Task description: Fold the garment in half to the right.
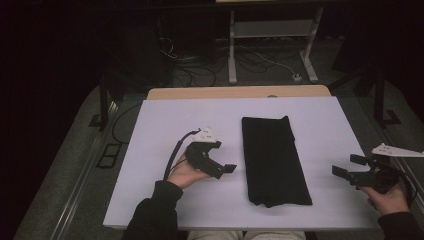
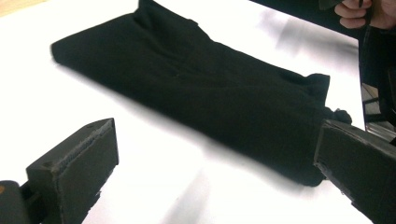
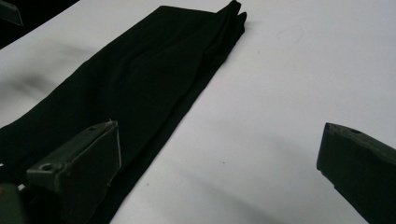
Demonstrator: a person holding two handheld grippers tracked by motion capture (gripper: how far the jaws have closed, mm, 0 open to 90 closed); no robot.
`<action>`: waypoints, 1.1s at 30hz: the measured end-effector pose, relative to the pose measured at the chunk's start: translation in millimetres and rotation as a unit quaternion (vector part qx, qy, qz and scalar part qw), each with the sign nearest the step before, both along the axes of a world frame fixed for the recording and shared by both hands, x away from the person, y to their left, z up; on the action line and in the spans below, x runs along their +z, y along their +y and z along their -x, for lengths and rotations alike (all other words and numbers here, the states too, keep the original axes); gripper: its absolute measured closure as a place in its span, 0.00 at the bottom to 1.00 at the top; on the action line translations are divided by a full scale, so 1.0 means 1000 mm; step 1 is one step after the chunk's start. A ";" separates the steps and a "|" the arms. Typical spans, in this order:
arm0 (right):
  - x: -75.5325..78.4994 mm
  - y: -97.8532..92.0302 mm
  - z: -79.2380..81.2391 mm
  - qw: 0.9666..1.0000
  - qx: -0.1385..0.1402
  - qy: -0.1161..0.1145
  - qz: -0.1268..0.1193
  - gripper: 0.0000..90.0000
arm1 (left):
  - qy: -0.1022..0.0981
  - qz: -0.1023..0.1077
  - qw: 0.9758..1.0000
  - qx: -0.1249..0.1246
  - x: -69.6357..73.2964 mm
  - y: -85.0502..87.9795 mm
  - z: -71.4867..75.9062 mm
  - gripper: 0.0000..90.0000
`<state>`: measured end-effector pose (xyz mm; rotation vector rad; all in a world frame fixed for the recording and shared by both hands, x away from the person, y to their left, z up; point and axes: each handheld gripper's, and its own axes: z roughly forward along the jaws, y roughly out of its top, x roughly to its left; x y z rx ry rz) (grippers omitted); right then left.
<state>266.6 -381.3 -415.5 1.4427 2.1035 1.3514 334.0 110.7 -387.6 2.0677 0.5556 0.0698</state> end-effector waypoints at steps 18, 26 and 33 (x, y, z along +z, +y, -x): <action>-0.003 0.003 -0.001 1.000 0.002 0.007 0.006 0.00 | -0.019 0.012 0.997 0.067 -0.008 0.059 0.011 0.00; -0.005 0.003 -0.001 1.000 0.002 0.012 0.006 0.00 | -0.023 0.015 0.995 0.094 -0.011 0.084 0.019 0.00; -0.005 0.004 -0.002 1.000 0.004 0.011 0.007 0.00 | -0.017 0.020 0.993 0.114 -0.018 0.104 0.026 0.00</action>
